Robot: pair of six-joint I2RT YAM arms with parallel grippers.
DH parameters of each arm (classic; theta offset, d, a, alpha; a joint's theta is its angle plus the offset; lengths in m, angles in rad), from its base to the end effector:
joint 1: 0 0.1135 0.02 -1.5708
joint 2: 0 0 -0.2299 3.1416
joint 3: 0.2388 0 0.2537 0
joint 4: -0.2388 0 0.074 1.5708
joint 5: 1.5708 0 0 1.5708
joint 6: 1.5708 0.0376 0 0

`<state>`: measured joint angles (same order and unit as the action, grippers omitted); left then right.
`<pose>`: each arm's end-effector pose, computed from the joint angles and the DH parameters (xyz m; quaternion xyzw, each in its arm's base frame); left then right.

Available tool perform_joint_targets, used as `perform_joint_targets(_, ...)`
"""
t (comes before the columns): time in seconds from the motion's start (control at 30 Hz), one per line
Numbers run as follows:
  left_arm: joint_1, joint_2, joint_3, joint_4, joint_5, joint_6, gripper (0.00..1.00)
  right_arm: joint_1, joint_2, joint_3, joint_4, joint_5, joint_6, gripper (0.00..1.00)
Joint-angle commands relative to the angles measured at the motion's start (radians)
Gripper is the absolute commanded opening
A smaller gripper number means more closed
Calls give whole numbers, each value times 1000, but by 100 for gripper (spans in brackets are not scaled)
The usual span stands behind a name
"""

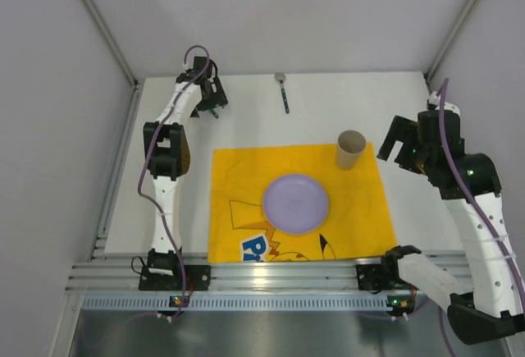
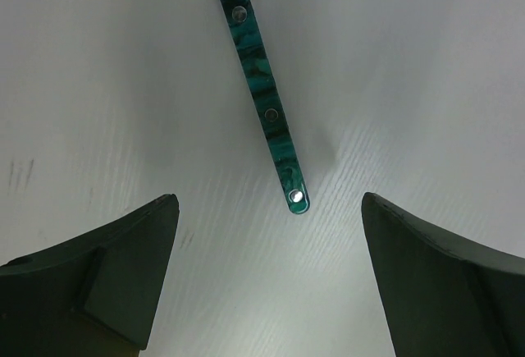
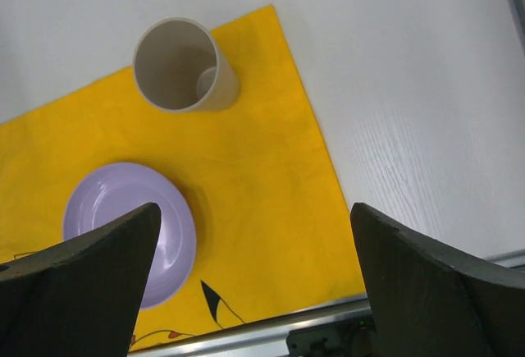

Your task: Set the dinner table for one person

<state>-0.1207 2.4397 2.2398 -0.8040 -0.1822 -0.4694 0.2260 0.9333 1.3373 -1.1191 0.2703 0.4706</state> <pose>0.5058 -0.0545 0.1782 -0.1909 0.9372 0.0026 0.2919 0.1674 0.0282 0.3780 0.1655 0.8880 0.0251 0.4283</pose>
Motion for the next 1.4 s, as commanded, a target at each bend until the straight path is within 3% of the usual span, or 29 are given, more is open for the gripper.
perform_joint_targets(0.0,9,59,101,94,-20,-15,98,1,2,3,-33,4,40,100)
perform_joint_targets(0.1,10,136,184,86,-23,-6,97,1,39,22,-42,12,43,100)
perform_joint_targets(0.27,13,179,187,98,-34,-15,89,-1,111,43,-27,-9,54,100)
perform_joint_targets(0.37,23,200,185,94,-20,-23,60,1,143,57,-16,-25,53,99)
perform_joint_targets(0.4,26,203,179,97,-7,-28,43,-1,150,62,-16,-25,53,100)
perform_joint_targets(0.47,32,205,172,109,9,-32,27,1,157,56,-5,-26,51,100)
perform_joint_targets(0.5,35,205,170,112,19,-37,8,-1,157,48,2,-31,51,100)
perform_joint_targets(0.53,41,205,169,114,23,-37,0,-1,160,45,7,-43,51,100)
perform_joint_targets(0.73,82,153,153,141,104,-25,0,-1,171,34,45,-89,34,100)
perform_joint_targets(0.93,85,-39,138,150,110,29,0,-1,164,20,70,-138,-6,100)
perform_joint_targets(1.03,82,-187,26,160,153,37,0,-1,157,25,79,-181,-29,100)
perform_joint_targets(1.2,55,-509,-340,203,242,81,0,-1,113,34,73,-236,-44,100)
perform_joint_targets(1.37,-57,-766,-702,157,158,112,0,1,49,31,68,-339,-38,100)
